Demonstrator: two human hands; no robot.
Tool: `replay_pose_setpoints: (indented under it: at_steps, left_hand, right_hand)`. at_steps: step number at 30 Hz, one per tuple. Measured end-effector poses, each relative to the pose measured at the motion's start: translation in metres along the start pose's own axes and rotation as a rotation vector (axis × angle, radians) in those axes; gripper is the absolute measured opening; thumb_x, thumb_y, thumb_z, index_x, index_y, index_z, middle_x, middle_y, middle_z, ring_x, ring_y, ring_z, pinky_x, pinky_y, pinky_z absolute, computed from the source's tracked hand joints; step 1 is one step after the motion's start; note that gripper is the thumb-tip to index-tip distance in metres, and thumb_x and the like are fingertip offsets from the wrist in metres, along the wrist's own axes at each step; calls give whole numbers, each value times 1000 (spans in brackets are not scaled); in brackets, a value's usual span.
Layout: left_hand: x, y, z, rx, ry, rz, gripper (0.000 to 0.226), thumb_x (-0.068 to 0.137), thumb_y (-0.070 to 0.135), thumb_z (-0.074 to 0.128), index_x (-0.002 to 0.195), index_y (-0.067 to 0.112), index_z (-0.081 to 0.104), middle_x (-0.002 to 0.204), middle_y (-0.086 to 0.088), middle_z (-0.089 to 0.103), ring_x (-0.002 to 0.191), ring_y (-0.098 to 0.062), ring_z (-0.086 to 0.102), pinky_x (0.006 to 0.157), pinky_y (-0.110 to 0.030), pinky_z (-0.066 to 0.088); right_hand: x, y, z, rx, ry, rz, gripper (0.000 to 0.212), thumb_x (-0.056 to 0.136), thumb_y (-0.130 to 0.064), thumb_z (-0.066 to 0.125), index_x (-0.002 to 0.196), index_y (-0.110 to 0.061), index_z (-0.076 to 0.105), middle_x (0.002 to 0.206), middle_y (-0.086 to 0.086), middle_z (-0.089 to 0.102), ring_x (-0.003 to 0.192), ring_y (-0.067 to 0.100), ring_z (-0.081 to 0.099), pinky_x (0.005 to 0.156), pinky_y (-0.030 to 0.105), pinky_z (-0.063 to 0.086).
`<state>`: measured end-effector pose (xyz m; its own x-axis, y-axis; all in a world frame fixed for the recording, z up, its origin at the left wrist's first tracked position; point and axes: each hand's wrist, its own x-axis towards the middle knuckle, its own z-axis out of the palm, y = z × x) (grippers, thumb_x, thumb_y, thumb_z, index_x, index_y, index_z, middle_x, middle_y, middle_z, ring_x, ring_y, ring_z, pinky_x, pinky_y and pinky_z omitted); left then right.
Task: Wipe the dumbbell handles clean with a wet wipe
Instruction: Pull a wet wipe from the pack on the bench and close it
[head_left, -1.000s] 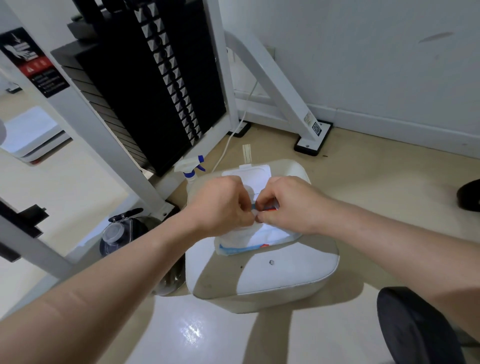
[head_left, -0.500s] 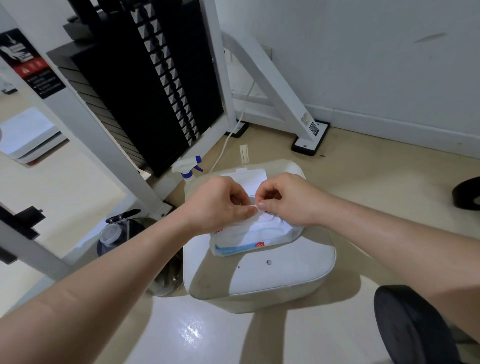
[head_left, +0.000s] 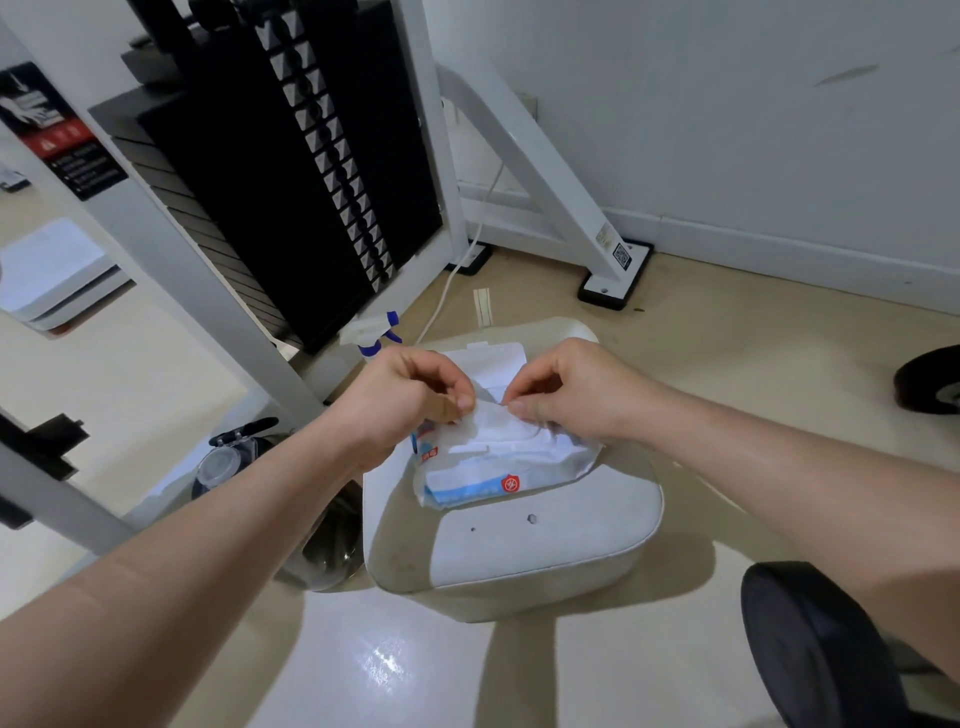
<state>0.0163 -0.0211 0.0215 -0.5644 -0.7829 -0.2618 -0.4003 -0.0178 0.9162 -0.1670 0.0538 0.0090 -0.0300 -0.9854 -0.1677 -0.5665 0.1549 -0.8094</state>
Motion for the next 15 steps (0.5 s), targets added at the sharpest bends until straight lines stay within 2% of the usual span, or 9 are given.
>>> replay_pose_setpoints:
  at_steps: [1, 4, 7, 9, 12, 14, 15]
  left_hand:
    - [0, -1, -1, -10, -11, 3, 37, 71, -27, 52, 59, 6, 65, 61, -6, 60, 53, -11, 54, 45, -18, 41]
    - [1, -7, -6, -56, -65, 13, 39, 70, -25, 49, 58, 9, 63, 61, -3, 58, 58, -13, 53, 50, -21, 42]
    - [0, -5, -9, -115, -126, -1, 17, 64, -10, 56, 64, 6, 63, 66, -6, 57, 61, -16, 53, 52, -21, 44]
    - [-1, 3, -6, 0, -153, -3, 6, 71, 0, 67, 70, 4, 63, 68, -7, 59, 62, -16, 53, 53, -20, 43]
    - [2, 12, 5, 363, -128, 106, 16, 78, 22, 77, 79, 8, 68, 74, -10, 67, 66, -14, 56, 61, -30, 47]
    - [0, 15, 11, 516, -68, 175, 9, 77, 21, 78, 75, 15, 72, 72, -5, 71, 64, -9, 58, 63, -30, 50]
    - [0, 15, 10, 497, -40, 173, 8, 78, 19, 77, 73, 15, 72, 70, -4, 70, 60, -8, 57, 60, -28, 49]
  right_hand:
    - [1, 1, 0, -1, 3, 3, 9, 86, -16, 66, 82, -20, 72, 65, -7, 65, 53, 8, 53, 50, 21, 47]
    - [0, -1, 5, -147, 25, -40, 12, 89, -14, 58, 84, -18, 69, 66, -15, 59, 55, 1, 49, 50, 8, 38]
    - [-3, -2, 7, -238, 38, -81, 12, 83, -10, 59, 85, -18, 68, 64, -13, 54, 58, 4, 47, 54, 11, 37]
    - [-5, -2, 5, -227, 11, -96, 17, 78, -8, 60, 86, -20, 68, 62, -11, 54, 54, 3, 46, 55, 13, 37]
    - [-5, -1, 4, -157, -34, -87, 14, 76, -13, 67, 85, -24, 69, 63, -10, 52, 54, 4, 45, 60, 18, 41]
    - [-5, 0, 3, -104, -46, -86, 4, 78, -21, 70, 82, -23, 70, 62, -11, 52, 54, 4, 46, 61, 22, 44]
    - [-5, 0, 2, -81, -51, -84, 3, 80, -22, 70, 83, -22, 70, 61, -11, 53, 54, 5, 47, 61, 23, 44]
